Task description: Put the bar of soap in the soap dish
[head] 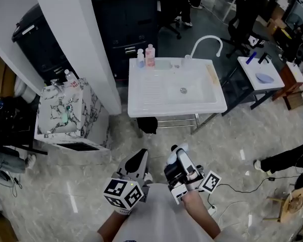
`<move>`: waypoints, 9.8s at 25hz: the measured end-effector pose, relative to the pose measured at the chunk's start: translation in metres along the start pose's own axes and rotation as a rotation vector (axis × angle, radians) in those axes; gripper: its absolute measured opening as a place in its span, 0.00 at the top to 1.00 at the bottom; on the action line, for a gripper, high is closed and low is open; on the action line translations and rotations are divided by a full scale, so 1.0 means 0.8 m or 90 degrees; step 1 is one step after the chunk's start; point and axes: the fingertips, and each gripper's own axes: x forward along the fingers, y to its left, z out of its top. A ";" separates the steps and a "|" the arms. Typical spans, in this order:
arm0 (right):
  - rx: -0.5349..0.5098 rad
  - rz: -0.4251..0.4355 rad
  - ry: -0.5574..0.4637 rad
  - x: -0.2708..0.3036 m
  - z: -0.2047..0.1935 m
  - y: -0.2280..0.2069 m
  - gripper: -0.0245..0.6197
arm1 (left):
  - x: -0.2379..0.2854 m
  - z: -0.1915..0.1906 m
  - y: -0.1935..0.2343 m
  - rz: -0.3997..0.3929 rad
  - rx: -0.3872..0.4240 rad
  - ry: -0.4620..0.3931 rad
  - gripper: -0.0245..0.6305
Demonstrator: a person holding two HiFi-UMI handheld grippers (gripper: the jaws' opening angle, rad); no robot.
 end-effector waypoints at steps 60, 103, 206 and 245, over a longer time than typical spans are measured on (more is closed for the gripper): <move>0.048 0.006 0.069 0.371 0.311 -0.183 0.59 | 0.407 0.200 0.160 0.088 -0.005 0.017 0.92; 0.030 -0.058 0.085 0.470 0.421 -0.399 0.59 | 0.575 0.187 0.257 0.090 -0.029 0.102 0.92; -0.576 -0.469 0.333 0.467 0.452 -0.617 0.71 | 0.587 0.102 0.335 0.110 -0.044 0.160 0.92; -0.726 -0.312 0.401 0.419 0.370 -0.319 0.83 | 0.489 0.169 0.238 0.120 -0.028 0.054 0.95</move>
